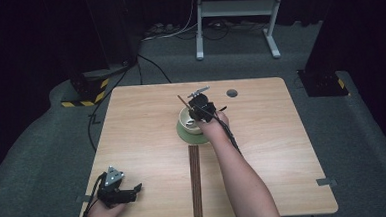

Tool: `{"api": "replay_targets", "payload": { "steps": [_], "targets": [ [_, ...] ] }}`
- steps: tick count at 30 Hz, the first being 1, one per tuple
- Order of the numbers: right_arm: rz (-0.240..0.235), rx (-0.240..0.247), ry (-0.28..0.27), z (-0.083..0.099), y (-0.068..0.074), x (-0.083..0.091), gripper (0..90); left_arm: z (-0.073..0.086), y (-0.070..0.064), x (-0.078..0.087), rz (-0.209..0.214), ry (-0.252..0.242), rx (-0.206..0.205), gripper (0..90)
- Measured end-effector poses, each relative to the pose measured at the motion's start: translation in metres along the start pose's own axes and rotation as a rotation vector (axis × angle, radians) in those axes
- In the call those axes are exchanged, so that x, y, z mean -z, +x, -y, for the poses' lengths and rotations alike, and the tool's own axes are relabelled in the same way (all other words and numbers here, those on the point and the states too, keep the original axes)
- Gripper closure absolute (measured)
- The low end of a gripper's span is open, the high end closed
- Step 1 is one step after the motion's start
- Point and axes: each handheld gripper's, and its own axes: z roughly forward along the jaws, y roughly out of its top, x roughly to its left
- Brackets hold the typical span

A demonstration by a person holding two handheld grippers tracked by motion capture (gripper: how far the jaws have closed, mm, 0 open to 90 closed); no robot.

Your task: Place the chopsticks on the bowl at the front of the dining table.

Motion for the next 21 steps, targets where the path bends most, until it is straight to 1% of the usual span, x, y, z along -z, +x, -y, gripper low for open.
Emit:
{"api": "replay_targets", "payload": {
  "steps": [2, 5, 6, 7, 8, 9, 10, 11, 13, 14, 15, 16, 19, 21],
  "targets": [
    [0.005, 0.003, -0.004, 0.001, 0.001, 0.006, 65.6, 0.000, 0.000, 0.000, 0.001, 0.002, -0.004, 10.9],
    [0.000, -0.015, -0.043, 0.006, 0.003, 0.018, 60.5, 0.000, 0.000, 0.000, 0.003, 0.000, -0.003, 10.9],
    [-0.004, -0.013, -0.041, 0.008, 0.004, 0.023, 58.4, 0.000, 0.000, 0.000, 0.003, 0.000, -0.003, 10.9],
    [0.003, -0.007, -0.047, 0.010, 0.004, 0.027, 56.5, 0.000, 0.000, 0.000, 0.003, 0.001, -0.003, 10.9],
    [-0.004, -0.010, -0.045, 0.013, 0.005, 0.030, 54.3, 0.000, 0.000, 0.000, 0.003, 0.000, -0.003, 10.9],
    [-0.002, -0.022, -0.051, 0.015, 0.006, 0.034, 52.5, 0.000, 0.000, 0.000, 0.003, -0.001, -0.003, 10.9],
    [-0.002, -0.018, -0.056, 0.018, 0.007, 0.038, 51.4, 0.000, 0.000, 0.000, 0.002, -0.002, -0.004, 10.9],
    [-0.006, -0.017, -0.061, 0.021, 0.008, 0.041, 50.9, 0.000, 0.000, 0.000, 0.003, 0.000, -0.009, 11.0],
    [0.004, 0.002, -0.078, 0.029, 0.012, 0.048, 50.8, 0.000, 0.000, 0.000, 0.004, 0.000, -0.007, 11.1],
    [-0.004, 0.012, -0.080, 0.032, 0.012, 0.051, 50.8, 0.000, 0.000, 0.000, 0.005, -0.001, -0.007, 11.1],
    [-0.005, 0.007, -0.086, 0.035, 0.013, 0.053, 50.8, 0.000, 0.000, 0.000, 0.005, -0.002, -0.007, 11.1],
    [-0.017, 0.006, -0.089, 0.039, 0.014, 0.055, 50.7, 0.000, 0.000, 0.000, 0.005, 0.001, -0.009, 11.1],
    [-0.020, 0.025, -0.109, 0.051, 0.019, 0.062, 50.6, 0.000, 0.000, 0.000, 0.006, 0.003, -0.009, 11.1],
    [-0.037, 0.033, -0.114, 0.059, 0.023, 0.068, 50.6, 0.000, 0.000, 0.000, 0.010, 0.000, -0.010, 11.4]
  ]
}}
